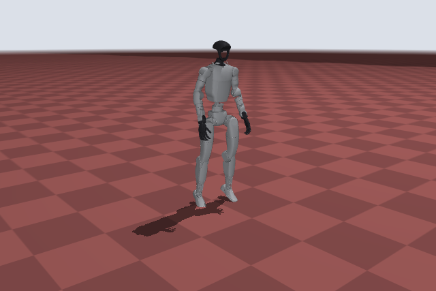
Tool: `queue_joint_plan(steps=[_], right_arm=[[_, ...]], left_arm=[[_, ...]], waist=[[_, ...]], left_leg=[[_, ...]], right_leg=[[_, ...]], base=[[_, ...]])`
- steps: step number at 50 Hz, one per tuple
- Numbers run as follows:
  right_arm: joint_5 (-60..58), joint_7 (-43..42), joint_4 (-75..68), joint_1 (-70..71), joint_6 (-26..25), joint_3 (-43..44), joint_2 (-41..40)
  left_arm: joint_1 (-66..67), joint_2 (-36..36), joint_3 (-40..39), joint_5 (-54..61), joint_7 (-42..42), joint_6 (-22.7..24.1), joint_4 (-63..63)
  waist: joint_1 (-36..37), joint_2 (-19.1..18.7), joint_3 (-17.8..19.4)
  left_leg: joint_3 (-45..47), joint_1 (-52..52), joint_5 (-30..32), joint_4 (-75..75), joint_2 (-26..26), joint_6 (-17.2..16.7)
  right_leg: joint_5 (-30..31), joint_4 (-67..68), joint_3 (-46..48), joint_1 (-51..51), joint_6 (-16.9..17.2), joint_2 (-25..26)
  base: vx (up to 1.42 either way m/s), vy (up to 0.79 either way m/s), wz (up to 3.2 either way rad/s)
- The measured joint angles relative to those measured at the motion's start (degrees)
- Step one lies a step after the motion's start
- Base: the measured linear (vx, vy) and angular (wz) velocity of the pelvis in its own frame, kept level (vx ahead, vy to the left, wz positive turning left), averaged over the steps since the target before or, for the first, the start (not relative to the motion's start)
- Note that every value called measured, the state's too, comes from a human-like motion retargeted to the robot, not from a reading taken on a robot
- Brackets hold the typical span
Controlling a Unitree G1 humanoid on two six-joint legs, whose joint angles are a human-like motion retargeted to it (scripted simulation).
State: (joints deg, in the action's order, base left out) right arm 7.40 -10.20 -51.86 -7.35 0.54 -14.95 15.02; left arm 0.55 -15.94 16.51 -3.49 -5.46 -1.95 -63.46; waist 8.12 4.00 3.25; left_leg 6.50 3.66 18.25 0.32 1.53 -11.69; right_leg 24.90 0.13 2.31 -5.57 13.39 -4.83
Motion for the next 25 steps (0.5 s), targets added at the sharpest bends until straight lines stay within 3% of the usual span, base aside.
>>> queue_joint_plan(steps=[5,7,10,12,13,15,17,18,19,20,22,25], right_arm=[[0.32,-0.51,-3.57,1.37,2.19,-3.16,0.62],[-1.37,-0.58,-5.21,2.66,1.17,-4.00,0.76],[-3.08,-0.79,-6.66,4.81,-0.61,-4.56,0.92],[-3.22,-0.99,-6.53,6.20,-0.38,-4.73,1.53],[-2.81,-1.34,-6.48,7.31,-0.15,-4.89,1.97],[-2.00,-2.13,-7.11,10.67,0.64,-4.99,2.93],[-1.41,-3.59,-7.99,14.25,-0.40,-4.31,3.44],[-0.79,-4.53,-7.81,15.25,-0.64,-3.75,3.50],[-0.06,-6.16,-7.00,15.08,-0.56,-3.03,3.37],[0.72,-8.13,-5.88,14.32,-0.33,-2.23,3.14],[0.89,-10.21,-3.44,10.07,0.05,-1.66,2.39],[-2.76,-5.72,-1.57,3.52,-2.09,-2.53,1.73]], left_arm=[[0.88,1.20,1.47,-0.62,0.84,1.90,-2.03],[-0.20,1.37,2.58,-2.26,0.99,1.56,-3.38],[-1.60,1.22,4.07,-4.09,0.82,0.15,-3.24],[-2.12,1.14,4.16,-5.21,0.56,0.30,-1.96],[-2.69,1.04,3.89,-5.60,0.27,0.20,-1.27],[-4.83,0.99,2.07,-6.33,-0.22,0.21,-0.83],[-7.83,0.83,-0.34,-5.91,-0.76,-1.72,-1.81],[-9.01,0.85,-1.46,-5.41,-0.87,-2.77,-2.54],[-9.51,1.00,-1.97,-4.04,-1.82,-3.60,-3.01],[-9.67,1.22,-2.17,-2.24,-3.19,-4.31,-3.36],[-7.50,1.96,-0.99,1.30,-6.52,-3.96,-2.93],[-1.96,2.42,0.30,1.07,-5.22,-3.08,-0.40]], waist=[[-0.69,0.01,0.85],[-0.24,-0.05,1.88],[0.90,-0.04,3.50],[0.95,-0.46,5.02],[0.76,-0.66,6.32],[-0.16,-1.33,10.09],[-0.98,-1.30,12.89],[-1.45,-1.06,13.34],[-1.69,-0.68,12.89],[-1.81,-0.24,11.99],[-1.26,0.27,8.27],[-0.50,0.05,1.72]], left_leg=[[-0.32,-0.54,-10.14,5.33,-0.06,0.97],[-1.71,0.56,-8.03,6.50,-0.27,1.11],[-4.83,3.79,-2.57,4.67,-1.15,1.49],[-5.52,5.05,-5.06,6.64,-1.28,1.81],[-5.15,5.90,-11.03,8.75,-1.38,2.59],[-3.55,6.09,-30.26,18.38,-1.00,4.28],[-2.90,3.73,-45.09,27.60,-1.09,6.98],[-2.77,0.68,-49.29,33.13,-1.14,8.82],[-2.37,-2.32,-50.01,36.60,-1.25,10.28],[-1.85,-5.30,-48.99,39.04,-1.40,11.55],[-0.99,-5.71,-39.10,32.34,-1.73,9.09],[-2.98,-1.23,-15.36,13.03,-1.94,4.43]], right_leg=[[-7.13,-0.37,1.89,-1.28,-1.95,-0.22],[-7.44,0.56,1.31,-2.08,-2.74,0.24],[-3.13,2.04,0.84,-2.82,-3.25,0.29],[-5.06,3.70,-0.66,-3.79,-4.33,0.37],[-10.81,5.57,-1.91,-4.64,-5.19,0.36],[-29.94,13.52,-2.96,-5.75,-6.40,0.57],[-46.66,25.31,-1.25,-2.54,-9.13,0.12],[-51.96,31.51,-0.37,0.56,-11.31,-0.31],[-53.54,35.79,0.18,3.75,-12.84,-0.91],[-53.26,39.11,0.57,6.98,-14.05,-1.59],[-42.60,33.53,0.81,8.15,-10.61,-2.22],[-15.37,12.19,0.63,3.34,-5.78,-1.00]], base=[[0.00,0.00,0.00],[0.00,0.00,0.00],[-0.01,-0.02,-0.13],[0.00,0.00,0.00],[-0.05,0.00,0.08],[-0.10,0.01,0.18],[-0.17,0.01,0.22],[-0.15,0.02,0.23],[-0.10,0.03,0.21],[0.00,0.00,0.00],[0.14,0.04,-0.01],[0.21,0.02,-0.07]])
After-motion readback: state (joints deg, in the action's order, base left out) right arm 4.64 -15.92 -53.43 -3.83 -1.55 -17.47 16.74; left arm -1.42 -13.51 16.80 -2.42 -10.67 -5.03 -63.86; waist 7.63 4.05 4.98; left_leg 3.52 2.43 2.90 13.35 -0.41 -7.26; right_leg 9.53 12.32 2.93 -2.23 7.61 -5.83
